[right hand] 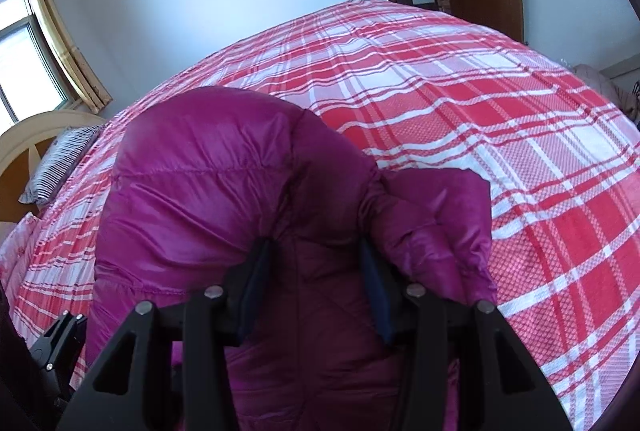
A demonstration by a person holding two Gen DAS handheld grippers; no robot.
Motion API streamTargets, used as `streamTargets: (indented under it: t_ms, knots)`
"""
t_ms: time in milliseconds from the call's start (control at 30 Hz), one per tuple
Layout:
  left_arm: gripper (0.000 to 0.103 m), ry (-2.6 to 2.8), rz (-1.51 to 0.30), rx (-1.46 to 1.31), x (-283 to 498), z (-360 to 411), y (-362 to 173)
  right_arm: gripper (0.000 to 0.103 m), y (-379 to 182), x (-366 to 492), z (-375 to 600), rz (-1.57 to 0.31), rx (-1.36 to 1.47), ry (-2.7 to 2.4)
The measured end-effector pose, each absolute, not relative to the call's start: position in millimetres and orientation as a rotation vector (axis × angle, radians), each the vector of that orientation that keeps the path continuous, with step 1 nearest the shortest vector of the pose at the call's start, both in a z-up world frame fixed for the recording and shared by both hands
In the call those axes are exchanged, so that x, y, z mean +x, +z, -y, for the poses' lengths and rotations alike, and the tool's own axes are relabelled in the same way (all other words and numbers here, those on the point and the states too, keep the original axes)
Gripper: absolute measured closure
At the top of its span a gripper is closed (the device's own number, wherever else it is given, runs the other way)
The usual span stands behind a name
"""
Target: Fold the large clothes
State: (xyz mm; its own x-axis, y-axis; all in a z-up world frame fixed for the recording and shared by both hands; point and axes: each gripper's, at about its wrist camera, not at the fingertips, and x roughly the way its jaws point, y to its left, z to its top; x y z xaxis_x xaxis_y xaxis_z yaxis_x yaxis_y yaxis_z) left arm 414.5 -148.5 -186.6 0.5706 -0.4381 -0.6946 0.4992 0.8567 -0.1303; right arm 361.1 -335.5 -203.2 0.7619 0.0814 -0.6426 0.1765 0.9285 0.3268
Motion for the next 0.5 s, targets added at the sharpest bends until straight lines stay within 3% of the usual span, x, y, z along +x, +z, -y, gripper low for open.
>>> streamTargets:
  t_ms: [100,167,200,300,433,500]
  knots:
    - [0.001,-0.541,-0.769,-0.002,409.2,130.6,-181.3,0.036,-185.2,334.1,332.5,-0.571,0.355,-0.089]
    - [0.001,-0.546,-0.760,-0.061,407.7,119.8,-181.2,0.005,-172.5,311.2,336.9,-0.452,0.361,-0.119]
    - [0.001,-0.550,-0.769,-0.095,409.5,115.8,-182.4,0.000,-169.0,303.7,341.3,-0.421,0.368,-0.153]
    - [0.001,-0.592,-0.802,-0.183,416.4,106.8,-187.2,0.000,-176.0,305.5,367.7,-0.504,0.463,-0.197]
    - [0.001,-0.709,-0.861,-0.321,424.0,92.9,-197.7,0.016,-199.9,313.7,390.6,-0.642,0.554,-0.134]
    - [0.001,-0.731,-0.866,-0.361,426.1,88.9,-200.6,0.017,-207.5,314.7,394.7,-0.658,0.582,-0.093]
